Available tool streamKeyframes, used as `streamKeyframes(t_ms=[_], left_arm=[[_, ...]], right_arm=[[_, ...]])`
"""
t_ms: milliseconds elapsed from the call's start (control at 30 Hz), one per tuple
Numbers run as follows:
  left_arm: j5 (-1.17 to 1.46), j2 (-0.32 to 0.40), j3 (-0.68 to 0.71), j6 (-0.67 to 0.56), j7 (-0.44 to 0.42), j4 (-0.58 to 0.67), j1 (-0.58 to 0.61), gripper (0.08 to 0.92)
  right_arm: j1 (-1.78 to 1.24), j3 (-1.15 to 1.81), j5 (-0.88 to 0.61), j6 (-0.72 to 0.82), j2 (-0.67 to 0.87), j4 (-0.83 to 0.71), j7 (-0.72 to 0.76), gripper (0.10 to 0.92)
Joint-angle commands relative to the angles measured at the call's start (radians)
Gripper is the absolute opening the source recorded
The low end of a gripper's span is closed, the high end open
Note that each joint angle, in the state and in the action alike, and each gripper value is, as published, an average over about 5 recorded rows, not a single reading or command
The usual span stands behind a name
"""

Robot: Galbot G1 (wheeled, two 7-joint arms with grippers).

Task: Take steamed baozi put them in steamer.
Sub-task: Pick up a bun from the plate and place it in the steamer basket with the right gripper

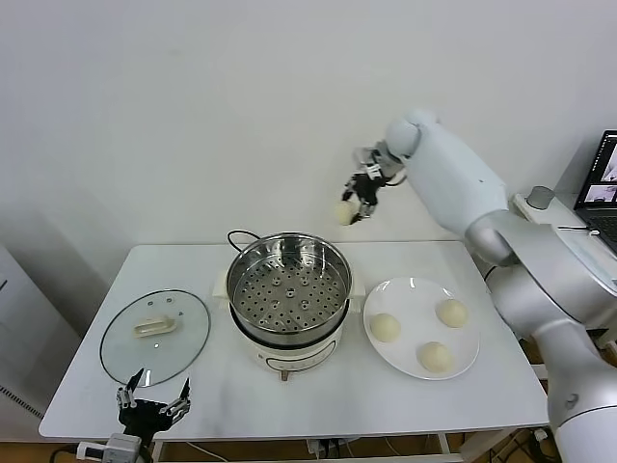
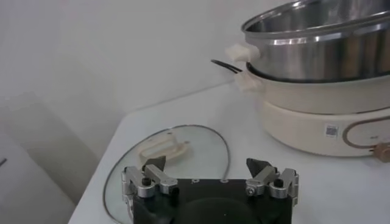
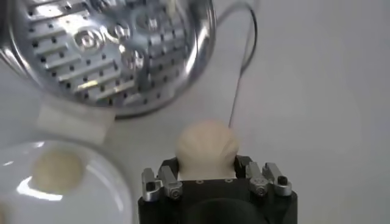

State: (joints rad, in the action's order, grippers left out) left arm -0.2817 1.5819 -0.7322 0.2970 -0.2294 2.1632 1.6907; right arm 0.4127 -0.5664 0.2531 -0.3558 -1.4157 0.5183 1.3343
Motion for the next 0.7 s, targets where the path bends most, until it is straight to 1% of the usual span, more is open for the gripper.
streamKeyframes(t_ms=[33,167,433,700], left_arm=[[-0.01,0.007,0.0,0.0,0.001,-0.003,0.002,0.823],[-0.011,0.01,0.001,0.0,0.002,0.0,0.008,0.823],[-0.01,0.018,0.0,0.003,0.001,0.003,0.002,0.823],[-0.012,0.028,0.002,0.003,0.001,0.008,0.006,0.823]], right_arm=[[0.051,-0.12,-0.027,-0.451,-0.132,-0.065,-0.02,0.56],[0.029,-0.122,0.06,-0.516,-0.153,-0.055,-0.034,0.56],[-0.027,-0.106,0.221,-0.517,-0.178,-0.021,-0.087,0.56],[-0.079,-0.097,0.288,-0.517,-0.177,0.049,-0.109,0.56]])
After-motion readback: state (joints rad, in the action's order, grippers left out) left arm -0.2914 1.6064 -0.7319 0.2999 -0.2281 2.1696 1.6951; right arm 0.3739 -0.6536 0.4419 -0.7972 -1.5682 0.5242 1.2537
